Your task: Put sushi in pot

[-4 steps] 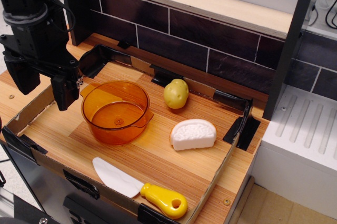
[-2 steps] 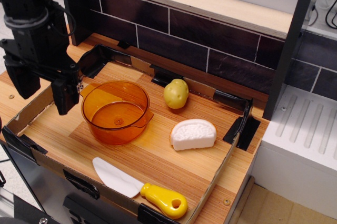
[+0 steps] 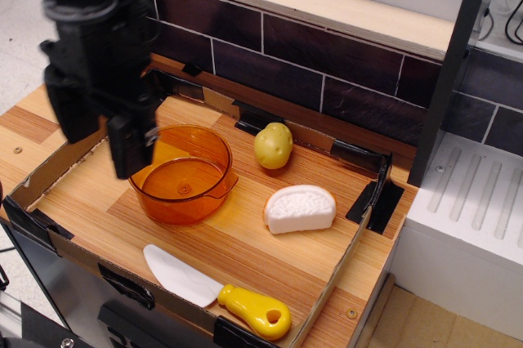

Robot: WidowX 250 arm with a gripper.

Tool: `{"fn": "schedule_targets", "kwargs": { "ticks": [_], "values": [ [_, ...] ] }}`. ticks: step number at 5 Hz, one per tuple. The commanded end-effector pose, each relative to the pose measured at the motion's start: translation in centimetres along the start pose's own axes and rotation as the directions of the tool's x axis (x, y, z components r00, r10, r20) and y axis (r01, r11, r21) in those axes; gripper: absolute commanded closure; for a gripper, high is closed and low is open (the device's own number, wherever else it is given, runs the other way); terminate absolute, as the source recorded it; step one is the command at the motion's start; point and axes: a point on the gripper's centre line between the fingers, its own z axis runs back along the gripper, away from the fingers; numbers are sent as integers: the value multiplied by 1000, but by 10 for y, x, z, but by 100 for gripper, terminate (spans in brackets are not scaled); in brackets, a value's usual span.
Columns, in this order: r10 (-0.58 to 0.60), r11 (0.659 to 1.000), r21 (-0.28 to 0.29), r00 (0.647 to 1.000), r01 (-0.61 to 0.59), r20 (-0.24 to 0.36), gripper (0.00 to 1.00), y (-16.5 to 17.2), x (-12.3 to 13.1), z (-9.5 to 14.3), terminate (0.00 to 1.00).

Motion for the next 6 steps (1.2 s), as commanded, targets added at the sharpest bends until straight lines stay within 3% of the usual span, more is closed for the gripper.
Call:
{"fn": "schedule_targets", "kwargs": {
  "ticks": [1,2,3,4,5,6],
  "values": [
    [-172,985,-26,980,171,-98,0,-50,42,-2,0],
    [-244,970,-30,964,242,-105,0,-75,56,-15,0],
    [-302,953,-17,950,301,-75,0,-93,67,-25,0],
    [-302,953,14,951,303,-67,0,-105,78,-32,0],
    [-324,945,44,946,324,-14,0,-107,90,-38,0],
    [-339,941,25,941,338,11,0,-106,98,-42,0]
  ]
}}
